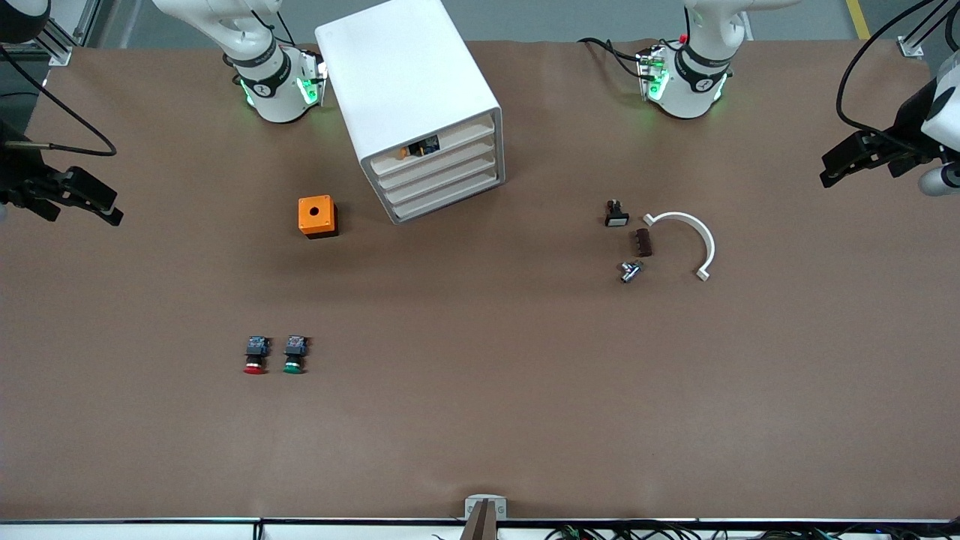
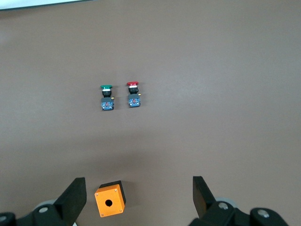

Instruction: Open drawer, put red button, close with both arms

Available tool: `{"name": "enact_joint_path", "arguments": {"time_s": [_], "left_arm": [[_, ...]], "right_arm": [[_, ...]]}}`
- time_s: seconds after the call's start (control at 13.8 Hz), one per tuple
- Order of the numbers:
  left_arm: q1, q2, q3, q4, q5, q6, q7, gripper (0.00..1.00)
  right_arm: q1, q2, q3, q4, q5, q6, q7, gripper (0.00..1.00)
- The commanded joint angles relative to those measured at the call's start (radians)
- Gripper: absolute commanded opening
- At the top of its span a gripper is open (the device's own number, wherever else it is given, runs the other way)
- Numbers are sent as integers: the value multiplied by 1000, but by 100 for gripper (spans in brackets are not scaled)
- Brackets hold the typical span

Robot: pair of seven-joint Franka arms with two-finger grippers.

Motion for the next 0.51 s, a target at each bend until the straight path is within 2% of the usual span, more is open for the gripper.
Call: {"name": "enact_joint_path", "arguments": {"time_s": [0.0, 0.22, 0.44], "left_arm": [[4, 9, -10, 25, 20, -37, 3, 100], [9, 12, -6, 28, 20, -36, 13, 100], [-8, 88, -13, 28, 20, -36, 3, 100]], "right_arm": [[-24, -22, 16, -17, -14, 7, -11, 100], [-24, -21, 16, -17, -14, 7, -11, 100], [-24, -20, 16, -17, -16, 7, -11, 100]]}}
